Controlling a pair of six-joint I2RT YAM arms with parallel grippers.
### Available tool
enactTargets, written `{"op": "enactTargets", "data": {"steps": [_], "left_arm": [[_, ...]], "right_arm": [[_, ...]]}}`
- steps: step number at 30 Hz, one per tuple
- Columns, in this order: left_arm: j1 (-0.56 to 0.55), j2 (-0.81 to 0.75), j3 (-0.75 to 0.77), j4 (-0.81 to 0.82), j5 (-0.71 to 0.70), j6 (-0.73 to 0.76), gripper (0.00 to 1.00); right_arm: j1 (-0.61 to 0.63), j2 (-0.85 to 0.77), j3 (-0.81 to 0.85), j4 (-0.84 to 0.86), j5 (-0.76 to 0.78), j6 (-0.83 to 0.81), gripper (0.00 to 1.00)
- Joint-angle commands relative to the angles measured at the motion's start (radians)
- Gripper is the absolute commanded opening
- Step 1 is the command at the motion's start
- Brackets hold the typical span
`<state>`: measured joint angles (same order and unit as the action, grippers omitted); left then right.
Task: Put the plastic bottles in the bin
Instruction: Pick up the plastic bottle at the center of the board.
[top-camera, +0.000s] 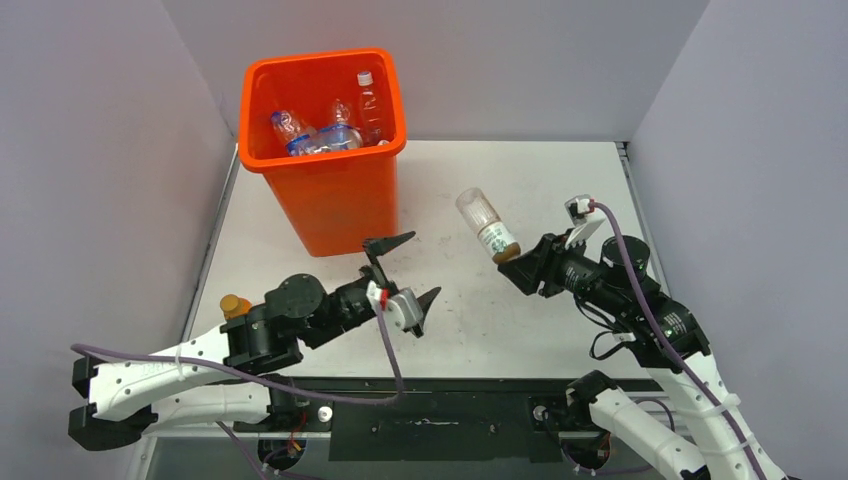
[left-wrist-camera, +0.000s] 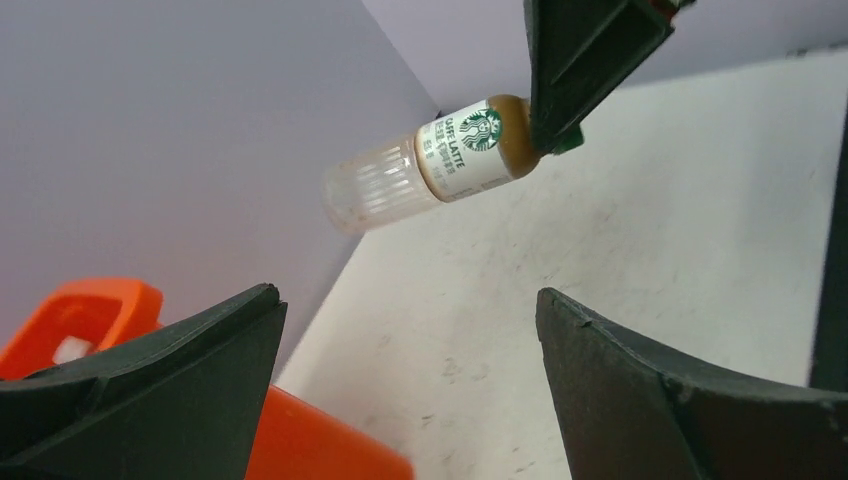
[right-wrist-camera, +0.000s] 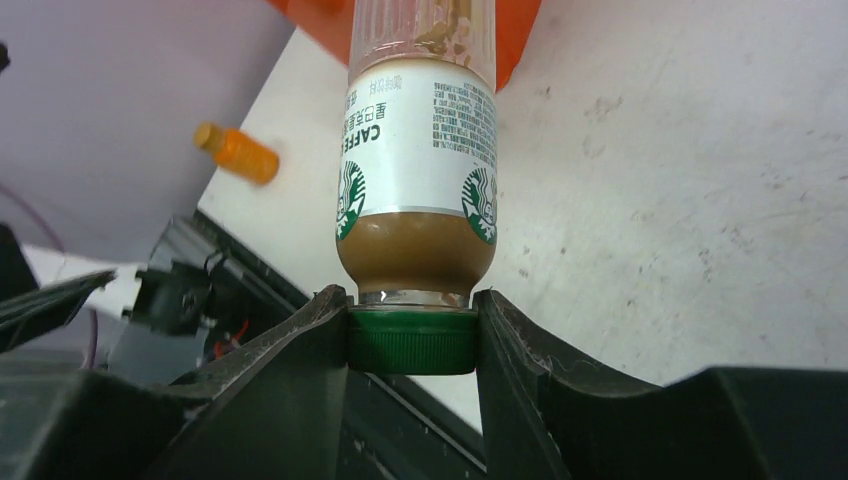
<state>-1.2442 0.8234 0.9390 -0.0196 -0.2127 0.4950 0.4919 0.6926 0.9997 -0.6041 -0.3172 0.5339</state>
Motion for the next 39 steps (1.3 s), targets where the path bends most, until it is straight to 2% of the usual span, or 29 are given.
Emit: {"op": "enactTargets", "data": {"steps": [1,7,11,15,23,27,32,36,38,39], "left_arm": [[-0.070,0.035,0.067,-0.121,-0.067,0.443,0.96],[-0.105,0.073,0.069,-0.120,-0.146,0.703,0.96],[-0.105,0.114,0.082,-0.139,-0.168,0.783,0.96],[-0.105,0.155,0.107,-0.134,-0.133,0.801,0.96],[-0.106,0.238,0.156,-0.259,-0.113,0.815,0.96],[-0.105,0.265,0.155,-0.289,-0.110,0.817,1.00],[-0.106,0.286,0.150,-0.283,-0.127,0.821,0.81],[-0.106,0.266,0.124,-0.201,-0.109,0.797,0.57],[-0.106,0.250,0.109,-0.154,-0.097,0.751,0.49],[-0.106,0.246,0.102,-0.140,-0.090,0.731,0.46]], "right_arm": [[0.004,0.015,0.093,-0.197,-0.242,-0.114,0.05],[0.030,0.037,0.139,-0.273,-0.323,-0.151,0.05],[0.035,0.030,0.111,-0.237,-0.398,-0.133,0.05],[0.048,0.023,0.108,-0.219,-0.445,-0.125,0.05],[0.056,0.006,0.103,-0.199,-0.481,-0.123,0.05],[0.062,0.001,0.093,-0.186,-0.501,-0.119,0.05],[0.065,0.005,0.099,-0.177,-0.512,-0.115,0.05],[0.065,0.005,0.100,-0.164,-0.514,-0.109,0.05],[0.066,0.002,0.097,-0.145,-0.512,-0.100,0.05],[0.065,-0.001,0.096,-0.132,-0.506,-0.094,0.10]]}}
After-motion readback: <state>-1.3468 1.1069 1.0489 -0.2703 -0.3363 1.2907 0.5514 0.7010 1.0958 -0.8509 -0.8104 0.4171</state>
